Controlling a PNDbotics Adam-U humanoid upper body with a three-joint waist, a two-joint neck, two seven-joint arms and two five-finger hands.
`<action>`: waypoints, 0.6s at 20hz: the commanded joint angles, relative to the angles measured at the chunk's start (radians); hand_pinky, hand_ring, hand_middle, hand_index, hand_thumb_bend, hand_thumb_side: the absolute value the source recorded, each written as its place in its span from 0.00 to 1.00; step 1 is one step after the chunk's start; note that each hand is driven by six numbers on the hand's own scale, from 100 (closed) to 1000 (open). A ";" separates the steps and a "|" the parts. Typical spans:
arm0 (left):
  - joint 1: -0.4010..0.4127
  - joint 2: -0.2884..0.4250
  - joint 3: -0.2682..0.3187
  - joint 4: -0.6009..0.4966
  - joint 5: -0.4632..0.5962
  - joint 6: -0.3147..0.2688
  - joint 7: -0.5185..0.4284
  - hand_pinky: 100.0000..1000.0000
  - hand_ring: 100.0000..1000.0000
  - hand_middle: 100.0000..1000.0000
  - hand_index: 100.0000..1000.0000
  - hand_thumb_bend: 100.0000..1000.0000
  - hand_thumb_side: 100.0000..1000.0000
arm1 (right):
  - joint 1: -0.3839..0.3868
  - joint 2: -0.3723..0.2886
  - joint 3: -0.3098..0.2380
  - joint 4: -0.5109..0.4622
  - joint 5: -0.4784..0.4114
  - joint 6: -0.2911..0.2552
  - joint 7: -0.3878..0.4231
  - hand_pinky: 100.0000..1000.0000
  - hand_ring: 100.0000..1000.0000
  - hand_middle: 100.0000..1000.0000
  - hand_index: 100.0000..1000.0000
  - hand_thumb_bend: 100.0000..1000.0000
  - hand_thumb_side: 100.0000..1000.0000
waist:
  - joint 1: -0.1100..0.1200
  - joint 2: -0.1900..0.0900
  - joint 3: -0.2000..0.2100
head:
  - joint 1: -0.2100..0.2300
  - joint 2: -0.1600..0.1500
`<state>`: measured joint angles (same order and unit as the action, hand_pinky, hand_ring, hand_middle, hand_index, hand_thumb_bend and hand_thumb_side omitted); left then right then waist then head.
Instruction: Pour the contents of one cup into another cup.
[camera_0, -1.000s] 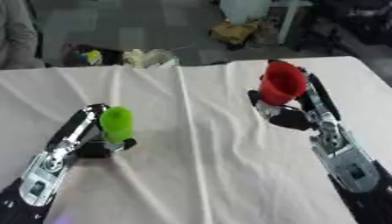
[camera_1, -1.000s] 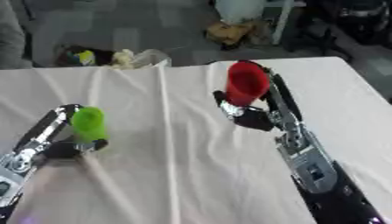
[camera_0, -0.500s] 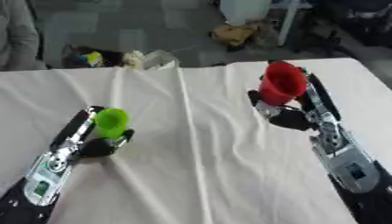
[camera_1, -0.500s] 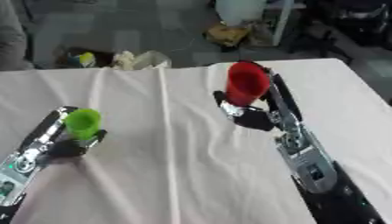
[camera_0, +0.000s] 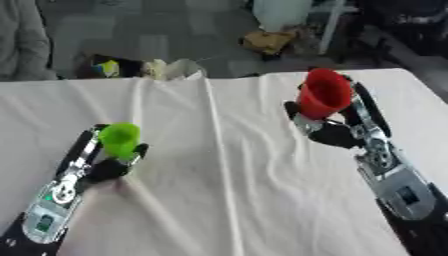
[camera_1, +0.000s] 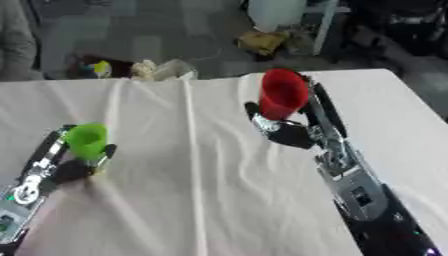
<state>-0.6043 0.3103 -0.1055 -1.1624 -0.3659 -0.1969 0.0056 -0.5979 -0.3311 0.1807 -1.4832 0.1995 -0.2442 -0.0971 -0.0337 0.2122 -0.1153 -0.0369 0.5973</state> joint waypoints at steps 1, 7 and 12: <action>0.008 0.037 0.009 -0.081 0.019 0.015 0.004 0.40 0.27 0.35 0.49 0.04 0.32 | -0.012 -0.045 -0.002 -0.054 -0.019 0.008 0.006 0.88 0.90 0.14 0.47 0.00 0.14 | -0.002 -0.027 0.003 | 0.000 0.009; 0.048 0.052 -0.026 -0.176 0.022 0.019 -0.037 0.40 0.27 0.35 0.49 0.06 0.32 | -0.024 -0.086 0.007 -0.105 -0.035 0.023 0.042 0.88 0.89 0.15 0.48 0.00 0.13 | -0.011 -0.051 0.017 | -0.001 0.020; 0.059 0.042 -0.070 -0.206 0.018 0.009 -0.087 0.40 0.27 0.35 0.49 0.07 0.32 | -0.050 -0.112 0.019 -0.120 -0.029 0.028 0.077 0.87 0.88 0.16 0.48 0.00 0.11 | -0.018 -0.070 0.034 | -0.004 0.024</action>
<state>-0.5350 0.3357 -0.1670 -1.3430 -0.3521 -0.1851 -0.0702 -0.6272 -0.4117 0.2037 -1.5782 0.1742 -0.2160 -0.0288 -0.0536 0.1601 -0.0799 -0.0380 0.6149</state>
